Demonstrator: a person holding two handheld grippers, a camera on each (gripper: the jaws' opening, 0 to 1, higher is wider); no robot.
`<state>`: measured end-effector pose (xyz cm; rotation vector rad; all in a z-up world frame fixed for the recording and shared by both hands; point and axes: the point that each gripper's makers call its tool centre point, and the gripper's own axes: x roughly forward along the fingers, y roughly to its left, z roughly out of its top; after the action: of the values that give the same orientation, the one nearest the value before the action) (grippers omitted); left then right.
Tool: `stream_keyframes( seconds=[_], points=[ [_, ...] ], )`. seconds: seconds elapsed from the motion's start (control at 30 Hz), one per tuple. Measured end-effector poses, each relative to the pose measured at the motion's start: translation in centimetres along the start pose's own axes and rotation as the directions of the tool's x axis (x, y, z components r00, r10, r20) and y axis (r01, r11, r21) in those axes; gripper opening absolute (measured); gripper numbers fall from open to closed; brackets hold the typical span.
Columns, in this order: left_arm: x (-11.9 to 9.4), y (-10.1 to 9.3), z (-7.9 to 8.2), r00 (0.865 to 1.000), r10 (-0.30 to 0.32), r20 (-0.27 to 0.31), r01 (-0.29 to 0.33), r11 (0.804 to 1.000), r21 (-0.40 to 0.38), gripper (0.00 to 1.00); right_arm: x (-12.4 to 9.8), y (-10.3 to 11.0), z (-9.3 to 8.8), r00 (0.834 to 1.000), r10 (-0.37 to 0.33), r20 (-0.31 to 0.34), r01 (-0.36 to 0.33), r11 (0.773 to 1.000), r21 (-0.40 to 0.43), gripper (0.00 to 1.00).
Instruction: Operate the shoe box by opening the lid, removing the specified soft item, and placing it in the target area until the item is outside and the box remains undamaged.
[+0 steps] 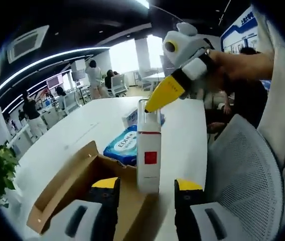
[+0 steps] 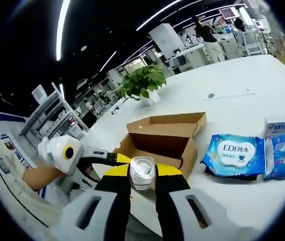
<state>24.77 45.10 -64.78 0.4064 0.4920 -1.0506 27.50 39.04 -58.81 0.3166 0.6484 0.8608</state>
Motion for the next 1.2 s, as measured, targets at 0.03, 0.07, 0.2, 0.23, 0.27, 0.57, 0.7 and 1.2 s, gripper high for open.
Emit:
stream_keyframes(
  seconds=[0.03,0.07,0.2,0.23,0.27,0.57,0.7,1.2],
  points=[
    [-0.2,0.1,-0.2,1.0,0.002,-0.004,-0.002,1.0,-0.021,0.49,-0.1,-0.1,0.2,1.0,0.003,-0.003,-0.003,1.0,-0.013,0.15],
    [-0.4,0.2,-0.4,1.0,0.005,-0.007,-0.006,0.999,-0.036,0.51,-0.1,-0.2,0.3,1.0,0.006,-0.007,-0.006,1.0,-0.028,0.15],
    [-1.3,0.9,-1.0,1.0,0.02,0.002,-0.019,0.997,-0.076,0.54,-0.5,-0.6,1.3,1.0,0.013,-0.016,-0.014,0.996,-0.09,0.15],
    [-1.7,1.2,-1.1,1.0,0.026,0.006,-0.025,0.995,-0.094,0.55,-0.6,-0.9,1.5,1.0,0.013,-0.022,-0.015,0.993,-0.119,0.15],
    [-1.9,1.3,-1.1,1.0,0.028,0.01,-0.027,0.994,-0.108,0.57,-0.7,-1.0,1.7,1.0,0.011,-0.024,-0.014,0.991,-0.132,0.15],
    [-4.5,3.0,-2.2,0.997,0.071,0.022,-0.065,0.976,-0.21,0.64,-1.1,-2.2,3.8,0.997,0.023,-0.08,-0.048,0.947,-0.317,0.15],
    [-5.8,3.7,-2.7,0.994,0.103,0.025,-0.093,0.961,-0.261,0.68,-1.2,-2.9,5.1,0.995,0.036,-0.095,-0.071,0.912,-0.404,0.15],
    [-9.9,5.5,-5.5,0.97,0.243,-0.028,-0.238,0.908,-0.344,0.8,-0.1,-7.5,8.4,0.98,0.005,-0.2,-0.145,0.709,-0.691,0.15]
  ],
)
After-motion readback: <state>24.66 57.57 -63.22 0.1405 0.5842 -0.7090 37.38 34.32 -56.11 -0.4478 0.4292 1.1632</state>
